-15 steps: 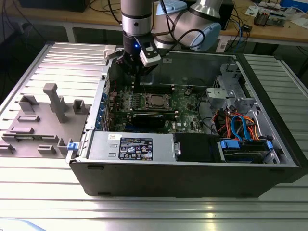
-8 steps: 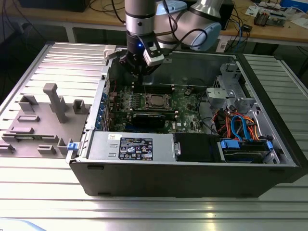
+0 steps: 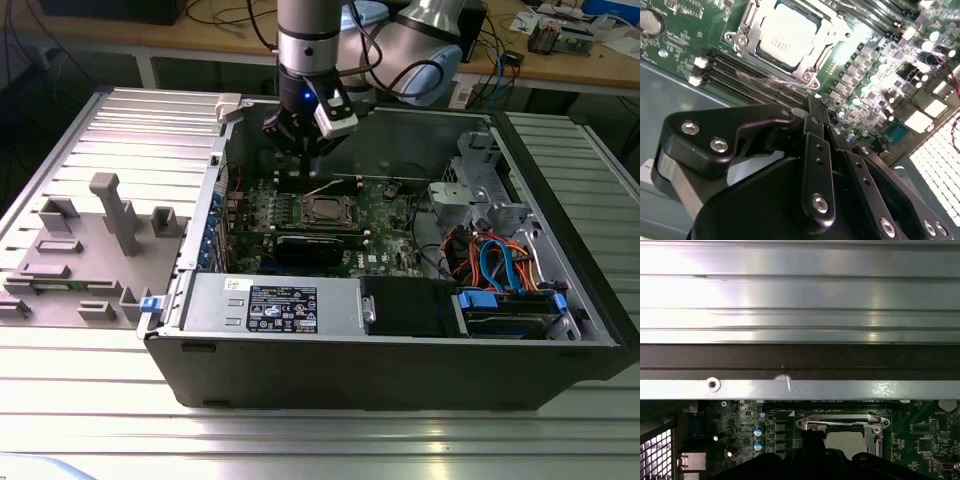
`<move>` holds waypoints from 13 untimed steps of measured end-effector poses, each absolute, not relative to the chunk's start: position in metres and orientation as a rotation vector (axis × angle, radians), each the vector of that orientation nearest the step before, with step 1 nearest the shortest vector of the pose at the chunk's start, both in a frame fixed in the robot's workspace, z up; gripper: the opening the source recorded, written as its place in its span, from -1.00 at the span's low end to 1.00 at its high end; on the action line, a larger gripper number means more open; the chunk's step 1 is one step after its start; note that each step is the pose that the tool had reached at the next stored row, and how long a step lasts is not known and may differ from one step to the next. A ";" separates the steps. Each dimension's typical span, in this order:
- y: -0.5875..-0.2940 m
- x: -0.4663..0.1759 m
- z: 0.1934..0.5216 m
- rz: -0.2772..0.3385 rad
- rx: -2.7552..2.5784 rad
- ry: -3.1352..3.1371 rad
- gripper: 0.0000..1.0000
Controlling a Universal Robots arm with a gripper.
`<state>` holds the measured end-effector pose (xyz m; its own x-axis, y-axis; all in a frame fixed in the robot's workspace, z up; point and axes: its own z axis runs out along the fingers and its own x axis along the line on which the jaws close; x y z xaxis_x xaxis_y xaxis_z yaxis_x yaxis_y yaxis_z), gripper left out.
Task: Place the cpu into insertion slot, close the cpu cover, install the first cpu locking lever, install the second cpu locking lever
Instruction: 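Install the first cpu locking lever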
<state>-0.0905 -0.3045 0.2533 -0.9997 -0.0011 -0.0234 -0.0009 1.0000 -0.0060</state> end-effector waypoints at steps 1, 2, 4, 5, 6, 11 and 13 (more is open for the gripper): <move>-0.304 -0.090 0.253 -0.010 -0.001 3.118 -0.79; -0.304 -0.090 0.253 -0.010 -0.001 3.118 -0.79; -0.305 -0.090 0.252 0.012 -0.001 3.118 -0.79; -0.306 -0.090 0.252 0.034 -0.001 3.118 -0.79; -0.307 -0.089 0.252 0.054 0.000 3.118 -0.79; -0.308 -0.083 0.244 0.063 0.038 3.117 -0.79; -0.306 -0.063 0.234 0.063 0.033 3.117 -0.79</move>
<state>-0.0629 -0.3065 0.2335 -0.9995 0.0217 -0.0235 0.0207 0.9990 0.0405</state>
